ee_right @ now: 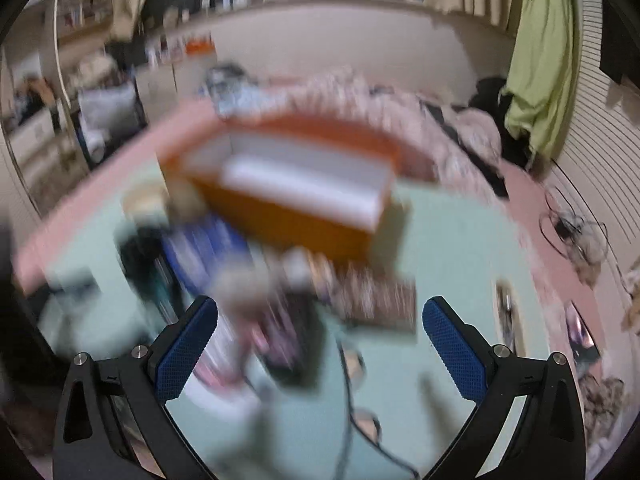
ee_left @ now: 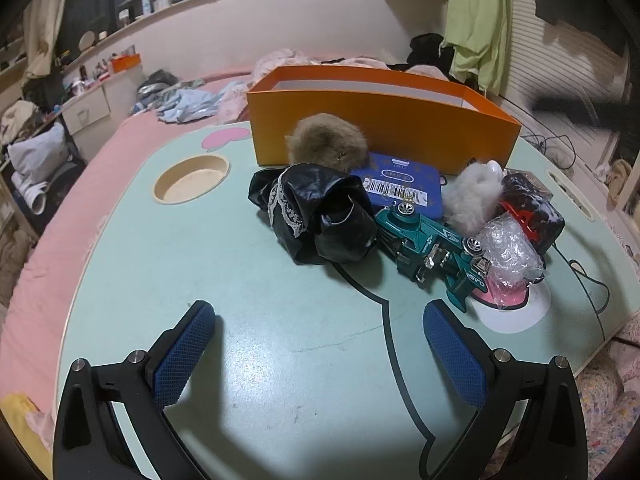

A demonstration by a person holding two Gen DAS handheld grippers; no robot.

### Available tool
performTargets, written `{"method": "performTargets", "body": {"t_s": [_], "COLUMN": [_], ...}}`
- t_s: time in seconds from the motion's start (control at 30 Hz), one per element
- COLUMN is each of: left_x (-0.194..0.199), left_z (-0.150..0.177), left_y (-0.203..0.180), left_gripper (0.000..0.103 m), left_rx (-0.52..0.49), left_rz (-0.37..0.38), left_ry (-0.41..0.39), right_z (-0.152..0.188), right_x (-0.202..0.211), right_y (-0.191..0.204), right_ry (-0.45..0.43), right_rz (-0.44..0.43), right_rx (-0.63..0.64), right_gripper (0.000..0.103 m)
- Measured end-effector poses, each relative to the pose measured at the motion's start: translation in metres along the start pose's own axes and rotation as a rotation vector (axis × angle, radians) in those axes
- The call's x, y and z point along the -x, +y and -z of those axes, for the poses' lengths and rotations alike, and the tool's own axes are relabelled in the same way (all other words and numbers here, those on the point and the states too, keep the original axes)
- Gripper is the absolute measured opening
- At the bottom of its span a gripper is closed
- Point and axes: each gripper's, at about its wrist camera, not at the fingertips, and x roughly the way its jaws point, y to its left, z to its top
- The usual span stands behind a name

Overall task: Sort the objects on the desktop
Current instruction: 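Grasp the silver chrome cup in the box with the right gripper, place it on the table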

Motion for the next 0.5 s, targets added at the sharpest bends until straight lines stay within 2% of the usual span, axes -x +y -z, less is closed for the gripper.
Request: {"method": "performTargets", "body": {"t_s": [0.1, 0.23, 0.4, 0.5], "left_x": [0.000, -0.001, -0.001, 0.000], "left_z": [0.000, 0.000, 0.001, 0.001], "left_y": [0.000, 0.000, 0.000, -0.001], "left_gripper": [0.103, 0.103, 0.103, 0.103], "left_rx": [-0.001, -0.005, -0.005, -0.005], "left_rz": [0.002, 0.007, 0.014, 0.013], "left_ry": [-0.004, -0.010, -0.016, -0.017], "right_z": [-0.051, -0.088, -0.090, -0.078], "right_x": [-0.018, -0.067, -0.111, -0.109], "right_y": [0.011, 0.021, 0.041, 0.042], "right_ry": [0.045, 0.138, 0.218, 0.215], "right_rz": [0.004, -0.007, 0.012, -0.002], "right_rx": [-0.031, -0.109, -0.067, -0.070], "right_gripper": [0.103, 0.103, 0.103, 0.102]}}
